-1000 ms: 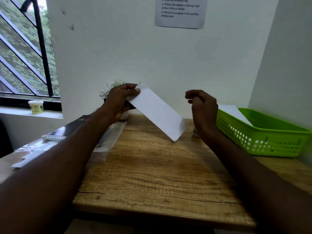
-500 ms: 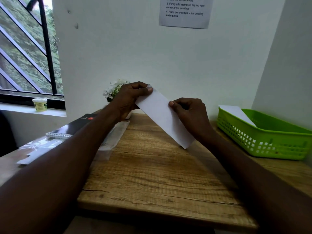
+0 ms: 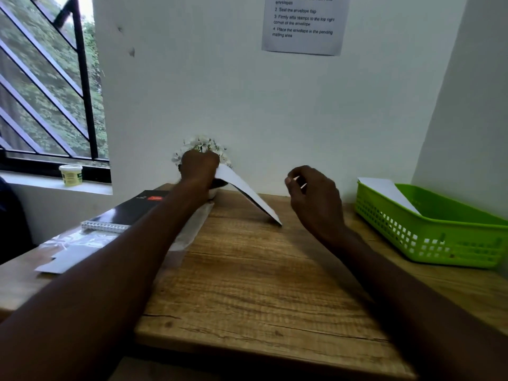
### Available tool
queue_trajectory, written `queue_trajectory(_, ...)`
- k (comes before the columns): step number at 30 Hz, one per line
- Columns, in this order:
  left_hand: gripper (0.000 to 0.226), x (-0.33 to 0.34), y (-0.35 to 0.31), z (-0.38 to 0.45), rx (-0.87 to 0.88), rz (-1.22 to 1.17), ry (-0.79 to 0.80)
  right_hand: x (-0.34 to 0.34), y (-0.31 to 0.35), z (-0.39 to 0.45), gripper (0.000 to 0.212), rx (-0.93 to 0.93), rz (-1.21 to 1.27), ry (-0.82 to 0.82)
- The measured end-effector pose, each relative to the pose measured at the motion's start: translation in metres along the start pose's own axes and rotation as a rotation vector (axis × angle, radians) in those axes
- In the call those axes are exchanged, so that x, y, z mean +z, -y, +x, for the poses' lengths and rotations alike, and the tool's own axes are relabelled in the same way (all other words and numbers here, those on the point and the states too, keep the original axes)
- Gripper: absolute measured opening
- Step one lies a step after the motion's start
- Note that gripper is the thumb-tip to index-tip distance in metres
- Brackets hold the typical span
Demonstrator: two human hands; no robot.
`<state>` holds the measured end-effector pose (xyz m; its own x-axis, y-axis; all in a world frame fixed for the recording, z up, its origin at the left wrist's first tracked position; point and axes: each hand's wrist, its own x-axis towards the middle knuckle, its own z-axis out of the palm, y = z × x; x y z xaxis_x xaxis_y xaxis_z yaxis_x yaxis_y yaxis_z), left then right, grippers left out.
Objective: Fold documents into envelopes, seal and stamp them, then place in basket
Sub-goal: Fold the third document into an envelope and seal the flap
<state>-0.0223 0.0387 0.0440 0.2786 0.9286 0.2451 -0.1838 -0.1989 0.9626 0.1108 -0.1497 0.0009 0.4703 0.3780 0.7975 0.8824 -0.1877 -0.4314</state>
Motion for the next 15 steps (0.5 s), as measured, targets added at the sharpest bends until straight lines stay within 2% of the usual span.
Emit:
queue_trajectory(2,0.009,0.003,0.004,-0.015,0.105,0.332,-0.038,0.008,0.0,-0.004,0.013,-0.067,0.003,0.1)
queue_trajectory(4,0.017,0.001,0.008,-0.033,0.193,0.533,-0.017,0.014,-0.003,-0.006,0.015,-0.101,-0.005,0.239)
queue_trajectory(11,0.03,-0.015,0.02,-0.079,0.376,1.274,0.224,0.018,-0.001,-0.014,0.032,-0.107,-0.063,0.653)
queue_trajectory(13,0.034,-0.01,0.029,-0.084,0.496,1.371,0.265,0.017,0.002,-0.02,0.041,-0.06,-0.109,0.788)
queue_trajectory(15,0.038,-0.002,0.04,-0.087,0.512,1.255,0.372,0.017,0.004,-0.024,0.047,-0.026,-0.169,0.891)
